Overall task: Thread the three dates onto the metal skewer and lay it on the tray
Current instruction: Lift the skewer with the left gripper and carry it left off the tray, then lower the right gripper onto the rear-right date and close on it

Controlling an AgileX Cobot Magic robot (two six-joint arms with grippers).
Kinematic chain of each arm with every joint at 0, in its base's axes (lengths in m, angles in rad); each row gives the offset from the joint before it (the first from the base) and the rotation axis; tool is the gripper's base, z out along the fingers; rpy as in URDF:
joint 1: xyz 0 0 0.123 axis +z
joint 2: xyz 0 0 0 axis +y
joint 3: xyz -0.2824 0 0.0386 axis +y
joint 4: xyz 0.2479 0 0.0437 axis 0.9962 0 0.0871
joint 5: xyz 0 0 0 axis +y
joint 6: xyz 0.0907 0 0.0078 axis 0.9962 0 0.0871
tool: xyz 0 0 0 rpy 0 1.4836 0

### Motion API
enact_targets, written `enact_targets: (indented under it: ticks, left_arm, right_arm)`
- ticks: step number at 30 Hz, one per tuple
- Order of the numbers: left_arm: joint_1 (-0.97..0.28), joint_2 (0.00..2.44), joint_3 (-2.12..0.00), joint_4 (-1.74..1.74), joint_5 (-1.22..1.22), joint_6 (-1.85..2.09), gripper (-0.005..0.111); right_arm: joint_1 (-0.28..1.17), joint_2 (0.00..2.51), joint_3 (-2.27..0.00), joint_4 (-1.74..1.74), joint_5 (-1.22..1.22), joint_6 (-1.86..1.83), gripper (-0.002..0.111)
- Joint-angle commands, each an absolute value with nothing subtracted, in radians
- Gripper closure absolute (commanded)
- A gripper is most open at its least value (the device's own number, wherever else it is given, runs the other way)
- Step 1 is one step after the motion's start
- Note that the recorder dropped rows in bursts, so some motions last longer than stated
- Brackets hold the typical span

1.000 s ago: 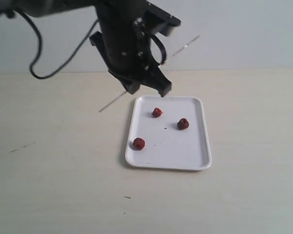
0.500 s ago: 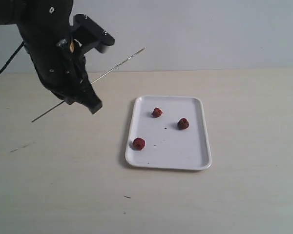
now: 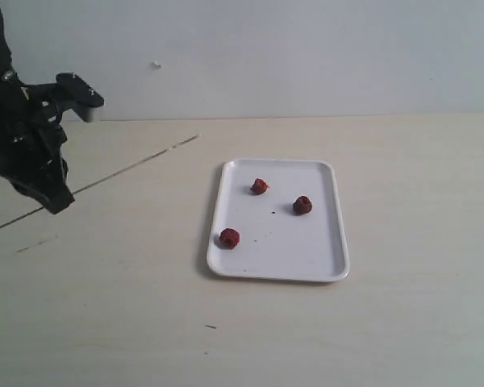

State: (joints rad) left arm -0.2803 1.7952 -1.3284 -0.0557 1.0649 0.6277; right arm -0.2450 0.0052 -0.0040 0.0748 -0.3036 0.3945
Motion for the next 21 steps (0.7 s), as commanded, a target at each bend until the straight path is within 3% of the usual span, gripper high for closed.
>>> enact_targets:
  ticks: [1,2,3,5,10,14,18,21]
  left_arm:
    - [-0.255,1.79,-1.288,-0.114,1.178,0.559,0.107]
    - [-0.255,1.788,-1.275,-0.116,1.192,0.526,0.107]
    - [-0.255,1.788,-1.255,-0.125,1.212,0.483,0.107]
    - [-0.257,1.786,-1.212,-0.129,1.159,0.469,0.107]
    - [-0.257,1.728,-1.131,-0.136,1.003,0.435,0.107]
    - [-0.257,1.625,-1.129,-0.132,0.98,0.508,0.107]
    - [-0.257,1.56,-1.129,-0.137,0.954,0.52,0.107]
    - [-0.257,1.56,-1.129,-0.135,0.942,0.52,0.107]
  right_arm:
    - [-0.243,0.0,0.0,-0.054,-0.428,0.706,0.108]
    - [-0.243,0.0,-0.023,-0.239,-0.428,0.826,0.108]
    - [-0.243,0.036,-0.069,-0.711,-0.497,1.094,0.108]
    - [-0.243,0.145,-0.163,-1.061,-0.623,1.418,0.108]
    - [-0.243,0.509,-0.399,-1.25,-0.599,1.47,0.106]
    - [-0.236,0.988,-0.715,-1.712,-0.743,1.998,0.089]
    - [-0.013,1.538,-0.909,-1.744,-0.8,2.121,0.086]
    - [0.082,1.696,-1.025,-1.744,-0.771,2.112,0.086]
